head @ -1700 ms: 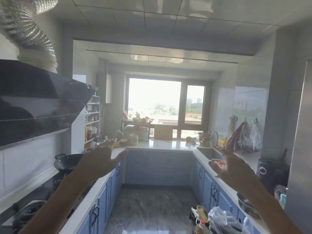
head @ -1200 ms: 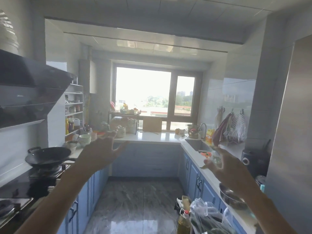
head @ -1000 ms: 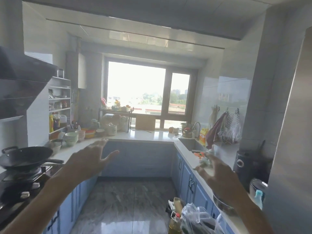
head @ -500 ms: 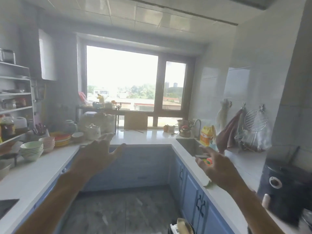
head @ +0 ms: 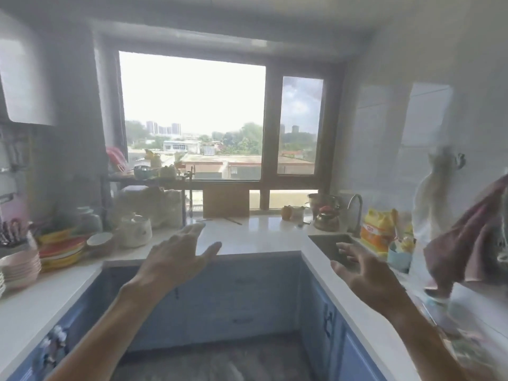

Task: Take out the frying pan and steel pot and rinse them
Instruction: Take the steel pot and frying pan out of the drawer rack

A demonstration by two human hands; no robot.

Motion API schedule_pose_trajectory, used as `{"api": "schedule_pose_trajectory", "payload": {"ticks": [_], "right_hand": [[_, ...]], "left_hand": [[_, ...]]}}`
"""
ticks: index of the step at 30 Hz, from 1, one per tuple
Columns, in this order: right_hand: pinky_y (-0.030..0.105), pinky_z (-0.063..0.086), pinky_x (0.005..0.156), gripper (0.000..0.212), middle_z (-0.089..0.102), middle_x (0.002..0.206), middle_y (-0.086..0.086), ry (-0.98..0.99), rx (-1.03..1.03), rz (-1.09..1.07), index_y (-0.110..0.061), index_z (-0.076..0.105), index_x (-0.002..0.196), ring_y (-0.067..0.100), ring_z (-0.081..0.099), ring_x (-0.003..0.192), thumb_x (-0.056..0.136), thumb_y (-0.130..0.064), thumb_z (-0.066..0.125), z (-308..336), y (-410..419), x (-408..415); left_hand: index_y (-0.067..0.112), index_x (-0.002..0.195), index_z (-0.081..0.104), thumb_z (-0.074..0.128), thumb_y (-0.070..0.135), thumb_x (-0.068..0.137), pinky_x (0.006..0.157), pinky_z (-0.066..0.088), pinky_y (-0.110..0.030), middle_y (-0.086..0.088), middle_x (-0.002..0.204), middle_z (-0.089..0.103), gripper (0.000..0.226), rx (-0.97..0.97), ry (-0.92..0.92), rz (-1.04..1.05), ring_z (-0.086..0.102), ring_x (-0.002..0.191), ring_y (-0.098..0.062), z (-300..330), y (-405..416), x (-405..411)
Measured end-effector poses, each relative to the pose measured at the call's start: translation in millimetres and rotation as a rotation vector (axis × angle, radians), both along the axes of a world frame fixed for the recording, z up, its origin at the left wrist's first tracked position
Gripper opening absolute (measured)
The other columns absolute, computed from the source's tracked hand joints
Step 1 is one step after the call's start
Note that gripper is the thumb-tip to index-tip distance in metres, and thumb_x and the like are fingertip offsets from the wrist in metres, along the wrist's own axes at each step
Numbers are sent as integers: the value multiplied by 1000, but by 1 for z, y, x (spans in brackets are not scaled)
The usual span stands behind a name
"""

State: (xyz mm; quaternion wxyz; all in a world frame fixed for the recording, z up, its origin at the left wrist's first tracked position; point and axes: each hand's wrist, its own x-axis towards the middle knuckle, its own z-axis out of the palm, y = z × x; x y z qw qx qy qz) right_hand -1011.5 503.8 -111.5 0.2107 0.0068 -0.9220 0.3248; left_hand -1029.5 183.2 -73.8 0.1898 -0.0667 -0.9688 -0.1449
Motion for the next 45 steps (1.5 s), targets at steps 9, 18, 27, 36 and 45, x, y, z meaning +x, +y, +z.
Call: {"api": "schedule_pose_trajectory", "payload": {"ticks": [9, 18, 27, 36, 45], "right_hand": [[25, 44, 94, 42, 61, 123, -11, -157, -9, 97, -30, 54, 125, 7, 58, 110, 85, -41, 60, -13, 12, -279], [24, 50, 80, 8, 71, 94, -11, -429, -169, 154, -35, 65, 92, 4, 67, 85, 85, -35, 62, -121, -6, -540], [26, 52, 82, 15, 73, 98, 4, -875, -400, 181, -19, 67, 101, 11, 68, 81, 92, -21, 55, -334, -21, -691], [29, 47, 83, 11, 66, 103, -4, -880, -324, 317, -32, 57, 97, 15, 64, 95, 87, -33, 61, -563, -64, -855], [33, 37, 91, 30, 59, 122, 6, -787, -36, 447, -15, 53, 118, 24, 54, 113, 99, -31, 37, -658, -80, -930]], "left_hand": [[31, 144, 30, 34, 64, 89, 99, 41, -41, 9, 147, 42, 64, 71, -67, -11, 55, 121, -16, -16, 20, -259], [28, 129, 53, 57, 42, 89, 98, 46, -27, 13, 129, 57, 43, 494, -413, -196, 55, 116, -3, -130, -6, -507], [39, 112, 62, 62, 40, 84, 94, 49, -27, 17, 105, 68, 28, 658, -887, -160, 63, 96, 4, -352, 16, -690], [32, 116, 58, 70, 38, 79, 85, 48, -27, 5, 102, 67, 39, 792, -894, 100, 64, 95, -13, -610, 63, -823], [23, 101, 71, 68, 26, 82, 78, 41, -7, 6, 105, 70, 20, 650, -796, 59, 60, 85, 2, -685, 56, -898]]}}
